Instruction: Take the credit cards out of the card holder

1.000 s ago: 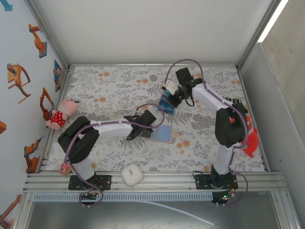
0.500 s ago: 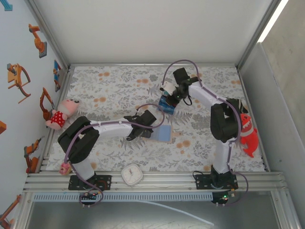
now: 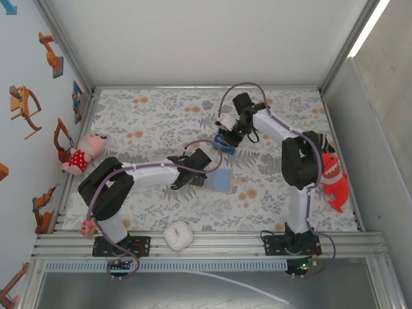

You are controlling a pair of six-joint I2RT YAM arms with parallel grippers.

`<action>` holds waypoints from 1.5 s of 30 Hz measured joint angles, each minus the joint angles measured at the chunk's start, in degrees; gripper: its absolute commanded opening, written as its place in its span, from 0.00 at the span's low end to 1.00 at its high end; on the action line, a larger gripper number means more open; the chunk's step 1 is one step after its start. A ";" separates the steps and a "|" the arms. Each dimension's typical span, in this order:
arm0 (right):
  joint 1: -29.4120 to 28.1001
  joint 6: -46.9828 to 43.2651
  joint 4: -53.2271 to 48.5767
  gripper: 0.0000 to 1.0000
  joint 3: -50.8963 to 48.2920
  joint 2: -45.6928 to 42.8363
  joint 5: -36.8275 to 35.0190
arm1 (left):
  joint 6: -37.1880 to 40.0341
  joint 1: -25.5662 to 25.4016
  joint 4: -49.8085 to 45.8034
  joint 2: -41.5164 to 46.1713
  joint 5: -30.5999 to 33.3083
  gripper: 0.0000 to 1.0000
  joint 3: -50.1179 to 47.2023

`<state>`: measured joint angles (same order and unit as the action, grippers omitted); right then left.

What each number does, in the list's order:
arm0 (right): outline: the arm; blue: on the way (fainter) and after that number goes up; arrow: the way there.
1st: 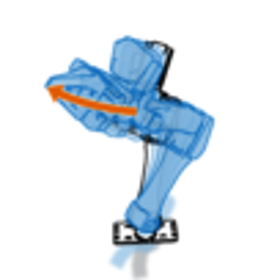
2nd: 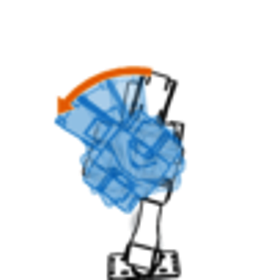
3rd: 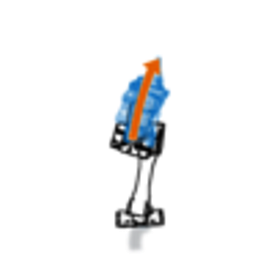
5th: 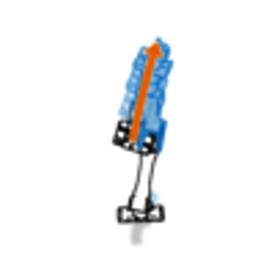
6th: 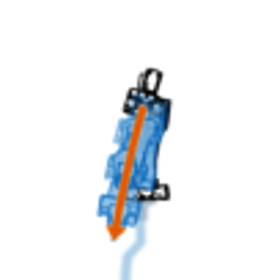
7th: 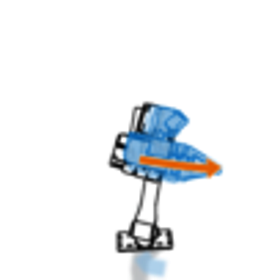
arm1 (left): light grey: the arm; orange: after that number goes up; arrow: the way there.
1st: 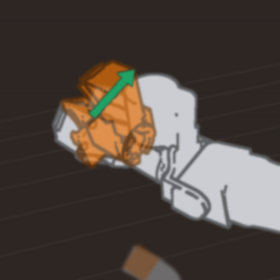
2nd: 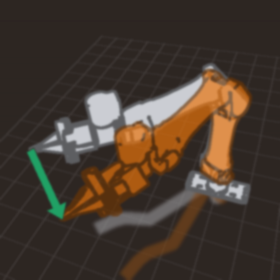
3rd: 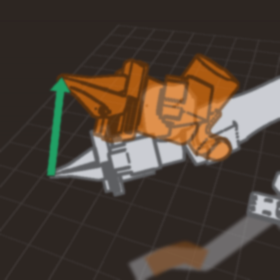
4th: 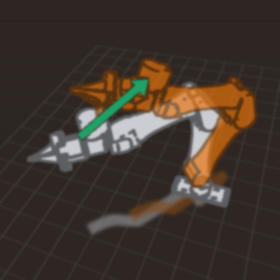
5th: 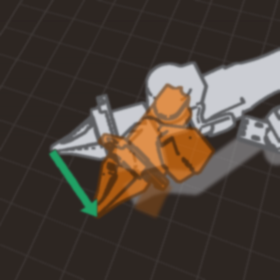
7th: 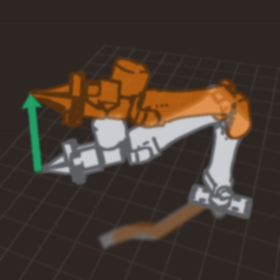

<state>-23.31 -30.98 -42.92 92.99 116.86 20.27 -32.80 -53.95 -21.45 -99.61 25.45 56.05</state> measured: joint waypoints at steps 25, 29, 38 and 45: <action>0.04 5.84 -0.13 0.34 -2.45 -4.11 -0.15 | -0.15 -1.09 -0.42 0.04 -0.85 0.97 0.09; 0.04 7.89 1.88 0.37 -5.97 -9.22 -0.42 | -0.46 -1.53 -0.92 0.33 -0.85 0.97 0.09; 0.04 13.99 9.84 0.43 -20.15 -23.23 -4.17 | -1.14 -1.95 -2.12 6.16 -0.83 0.97 -0.04; 0.11 19.30 14.29 0.47 -31.26 -35.89 -8.59 | -1.18 -1.95 -2.56 15.87 2.03 0.97 -2.12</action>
<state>-23.20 -11.68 -28.62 61.73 80.97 11.68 -33.98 -55.90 -24.01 -83.74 27.49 53.93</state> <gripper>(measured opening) 0.468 0.970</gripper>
